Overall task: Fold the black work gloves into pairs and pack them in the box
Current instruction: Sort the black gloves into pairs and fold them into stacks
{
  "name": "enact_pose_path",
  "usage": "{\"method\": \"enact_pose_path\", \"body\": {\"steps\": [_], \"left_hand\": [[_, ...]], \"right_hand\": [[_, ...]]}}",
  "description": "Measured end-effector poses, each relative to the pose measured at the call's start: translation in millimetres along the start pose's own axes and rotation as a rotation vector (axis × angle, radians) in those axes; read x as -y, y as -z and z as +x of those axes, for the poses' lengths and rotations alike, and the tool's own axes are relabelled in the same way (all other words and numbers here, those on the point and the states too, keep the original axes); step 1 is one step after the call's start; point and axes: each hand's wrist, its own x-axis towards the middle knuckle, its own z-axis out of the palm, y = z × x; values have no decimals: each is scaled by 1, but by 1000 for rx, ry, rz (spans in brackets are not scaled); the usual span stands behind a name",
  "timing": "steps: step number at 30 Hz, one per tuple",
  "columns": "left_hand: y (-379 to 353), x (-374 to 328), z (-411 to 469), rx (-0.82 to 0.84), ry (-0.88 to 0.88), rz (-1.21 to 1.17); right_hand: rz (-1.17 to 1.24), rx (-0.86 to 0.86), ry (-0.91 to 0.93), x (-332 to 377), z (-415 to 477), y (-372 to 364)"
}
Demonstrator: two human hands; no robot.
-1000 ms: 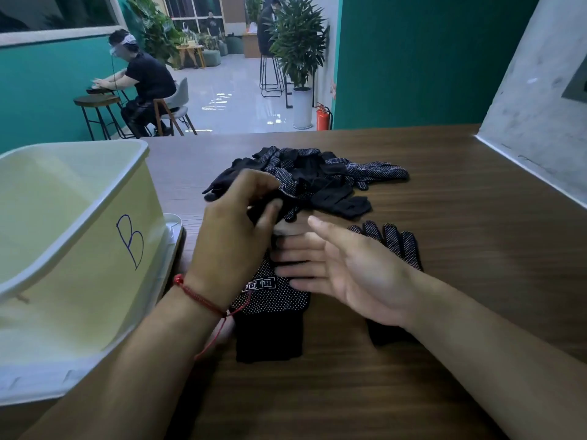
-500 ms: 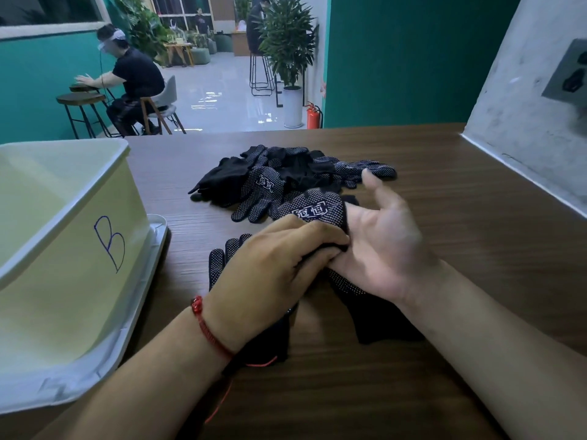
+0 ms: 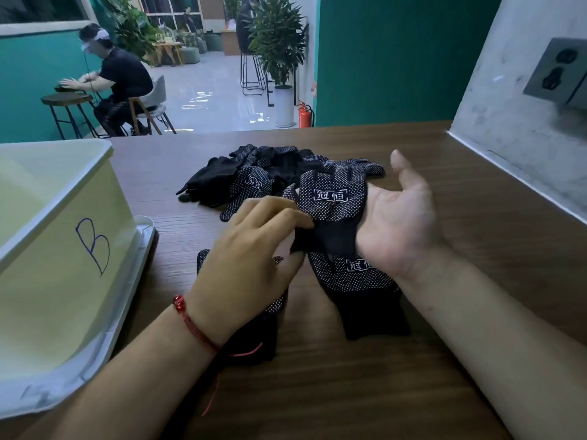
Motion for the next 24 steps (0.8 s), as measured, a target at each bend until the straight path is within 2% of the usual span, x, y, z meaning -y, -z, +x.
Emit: {"method": "enact_pose_path", "body": {"steps": [2, 6, 17, 24], "left_hand": [[2, -3, 0, -46, 38, -49], [1, -9, -1, -20, 80, -134], [-6, -22, -7, 342, -18, -258], [-2, -26, -6, 461, -73, -232]], "right_hand": [[3, -12, -3, 6, 0, 1], [-16, -39, -24, 15, 0, 1], [-110, -25, -177, 28, -36, 40], [-184, -139, -212, 34, -33, 38]]}}
